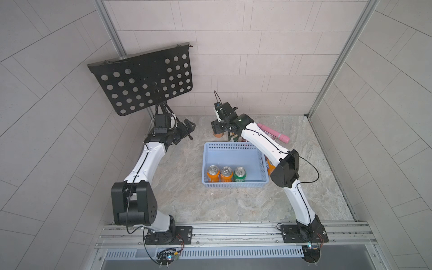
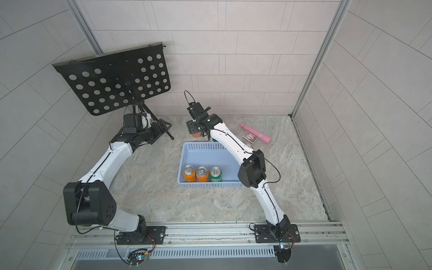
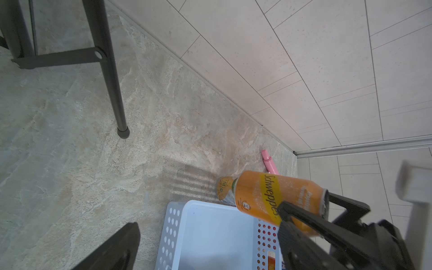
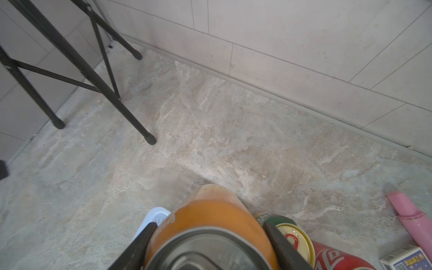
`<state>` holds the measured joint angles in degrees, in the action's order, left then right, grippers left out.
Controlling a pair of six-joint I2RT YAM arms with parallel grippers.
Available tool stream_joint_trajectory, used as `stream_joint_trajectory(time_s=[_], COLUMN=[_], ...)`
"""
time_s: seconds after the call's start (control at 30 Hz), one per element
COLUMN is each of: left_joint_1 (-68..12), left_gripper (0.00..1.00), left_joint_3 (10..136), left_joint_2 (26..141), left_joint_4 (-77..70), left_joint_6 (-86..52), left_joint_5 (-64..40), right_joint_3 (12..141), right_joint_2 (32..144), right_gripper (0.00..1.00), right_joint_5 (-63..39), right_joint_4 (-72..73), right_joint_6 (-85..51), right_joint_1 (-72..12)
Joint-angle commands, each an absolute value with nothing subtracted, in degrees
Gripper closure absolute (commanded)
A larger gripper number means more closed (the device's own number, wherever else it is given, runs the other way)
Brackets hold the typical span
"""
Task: Take out the drinks from the basket
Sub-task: Place the drink at the center of the board.
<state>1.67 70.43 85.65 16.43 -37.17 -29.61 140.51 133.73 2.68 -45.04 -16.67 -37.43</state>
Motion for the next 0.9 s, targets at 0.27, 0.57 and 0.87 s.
stream_joint_trajectory(time_s=[0.27, 0.57, 0.87], left_joint_1=[0.41, 0.06, 0.00], left_gripper=[0.00, 0.00, 0.00], left_joint_3=[69.55, 69.74, 69.81], left_joint_2=[87.54, 87.58, 87.48], left_joint_4=[14.33, 14.33, 14.15], left_joint_6=[-38.51, -38.51, -38.96], left_joint_5=[-31.84, -32.24, -32.69], right_joint_3=[142.96, 143.02, 142.91], right_joint_2=[137.61, 140.75, 143.08], right_gripper=[0.66, 0.66, 0.66], right_joint_5=[4.89, 4.71, 4.21], right_joint_4=[-42.03, -40.77, -41.66], right_joint_6=[-15.79, -16.83, -16.81], right_joint_1=[-36.47, -36.47, -37.25])
